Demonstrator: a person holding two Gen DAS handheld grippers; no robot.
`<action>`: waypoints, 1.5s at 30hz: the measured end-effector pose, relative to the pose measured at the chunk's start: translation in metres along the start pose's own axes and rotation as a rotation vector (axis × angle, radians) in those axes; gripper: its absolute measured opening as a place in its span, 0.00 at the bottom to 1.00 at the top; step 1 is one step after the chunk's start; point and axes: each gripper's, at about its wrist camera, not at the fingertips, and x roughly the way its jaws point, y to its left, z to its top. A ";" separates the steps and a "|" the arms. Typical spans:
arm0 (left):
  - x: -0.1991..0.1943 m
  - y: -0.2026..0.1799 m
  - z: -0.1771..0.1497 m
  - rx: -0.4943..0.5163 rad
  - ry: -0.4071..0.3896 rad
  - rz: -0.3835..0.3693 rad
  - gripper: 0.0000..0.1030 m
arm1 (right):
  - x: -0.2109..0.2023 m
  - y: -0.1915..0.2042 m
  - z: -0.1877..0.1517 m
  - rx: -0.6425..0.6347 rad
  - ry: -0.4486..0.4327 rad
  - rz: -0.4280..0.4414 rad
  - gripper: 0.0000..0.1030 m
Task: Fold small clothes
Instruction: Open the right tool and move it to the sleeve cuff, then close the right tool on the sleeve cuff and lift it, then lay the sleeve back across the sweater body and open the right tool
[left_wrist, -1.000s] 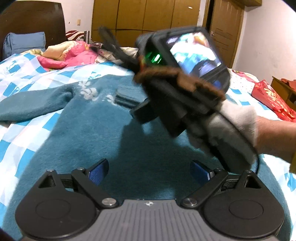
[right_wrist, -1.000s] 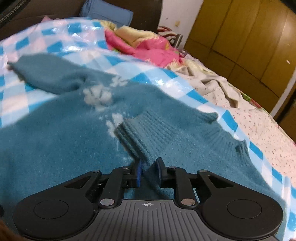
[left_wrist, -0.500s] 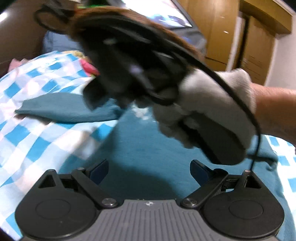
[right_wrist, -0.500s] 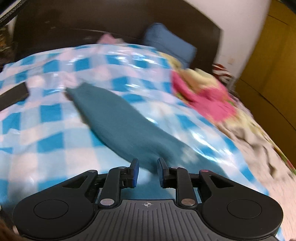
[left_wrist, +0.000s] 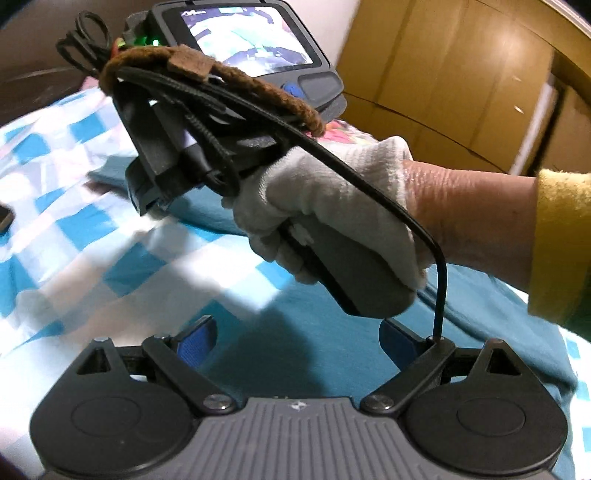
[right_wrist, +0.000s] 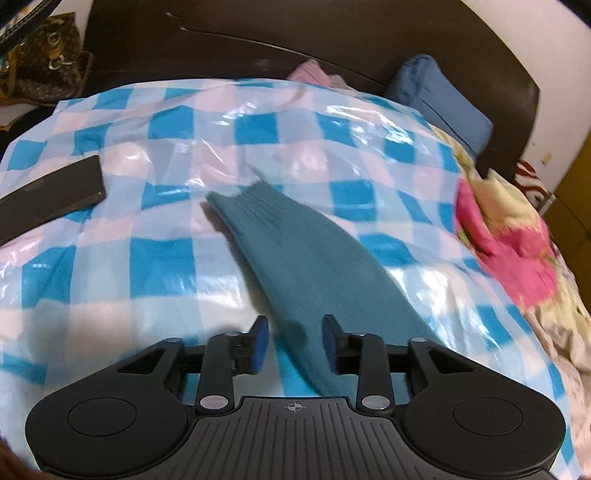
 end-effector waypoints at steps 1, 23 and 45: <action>0.000 0.003 0.000 -0.023 0.004 0.002 1.00 | 0.004 0.004 0.004 -0.011 -0.005 0.006 0.33; -0.010 0.024 -0.006 -0.161 -0.048 0.077 1.00 | 0.034 -0.010 0.050 0.194 -0.066 -0.131 0.06; -0.041 -0.051 -0.016 0.168 -0.151 -0.020 1.00 | -0.210 -0.176 -0.135 0.909 -0.226 -0.487 0.06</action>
